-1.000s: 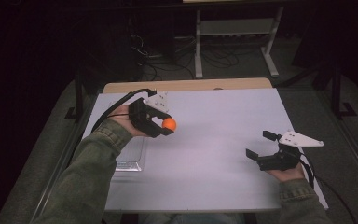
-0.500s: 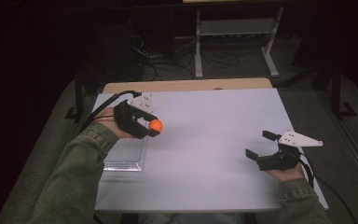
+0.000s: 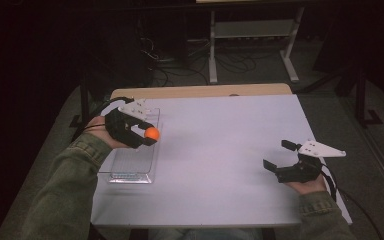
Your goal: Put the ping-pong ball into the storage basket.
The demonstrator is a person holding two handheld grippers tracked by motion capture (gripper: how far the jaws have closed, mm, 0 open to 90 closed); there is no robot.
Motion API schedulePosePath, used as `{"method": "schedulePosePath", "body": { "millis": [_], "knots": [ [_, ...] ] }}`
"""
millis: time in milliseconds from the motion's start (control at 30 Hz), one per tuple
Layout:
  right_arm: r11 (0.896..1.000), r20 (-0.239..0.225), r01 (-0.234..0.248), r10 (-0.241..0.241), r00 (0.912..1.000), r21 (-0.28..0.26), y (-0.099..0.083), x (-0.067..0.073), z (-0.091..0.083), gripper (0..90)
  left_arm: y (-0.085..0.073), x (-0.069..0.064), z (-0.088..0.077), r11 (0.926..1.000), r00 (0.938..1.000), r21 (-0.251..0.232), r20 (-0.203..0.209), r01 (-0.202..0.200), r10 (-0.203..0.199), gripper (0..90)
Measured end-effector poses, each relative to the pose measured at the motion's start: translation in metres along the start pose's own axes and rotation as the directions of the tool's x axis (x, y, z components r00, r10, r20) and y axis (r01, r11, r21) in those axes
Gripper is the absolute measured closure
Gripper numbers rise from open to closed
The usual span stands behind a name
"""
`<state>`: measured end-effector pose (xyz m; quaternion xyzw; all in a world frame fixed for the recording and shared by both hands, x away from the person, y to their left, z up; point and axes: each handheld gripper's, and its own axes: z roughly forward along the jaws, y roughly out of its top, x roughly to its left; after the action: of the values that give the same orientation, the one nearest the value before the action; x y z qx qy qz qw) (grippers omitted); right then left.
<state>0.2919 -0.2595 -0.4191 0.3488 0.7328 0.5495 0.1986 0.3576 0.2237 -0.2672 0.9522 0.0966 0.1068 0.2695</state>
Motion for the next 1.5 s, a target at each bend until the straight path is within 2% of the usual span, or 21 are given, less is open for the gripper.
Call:
{"method": "schedulePosePath", "body": {
  "millis": [500, 867, 1500],
  "knots": [
    [1.0, 0.0, 0.006, -0.006, 1.0, 0.004, 0.0, 0.0, 0.001, 0.0, -0.027, 0.007, -0.01, 0.9974, 0.9977, 0.033, -0.023, 0.065, -0.064, 50.7],
    [1.0, 0.001, 0.005, -0.005, 1.0, 0.003, 0.0, -0.001, 0.001, 0.0, -0.035, 0.009, -0.011, 0.9955, 0.9969, 0.058, -0.03, 0.074, -0.073, 50.6],
    [1.0, 0.001, 0.006, -0.006, 1.0, 0.005, 0.0, -0.001, 0.001, 0.0, -0.044, 0.006, 0.005, 0.9939, 0.9967, 0.075, -0.015, 0.081, -0.08, 50.6]
  ]
}}
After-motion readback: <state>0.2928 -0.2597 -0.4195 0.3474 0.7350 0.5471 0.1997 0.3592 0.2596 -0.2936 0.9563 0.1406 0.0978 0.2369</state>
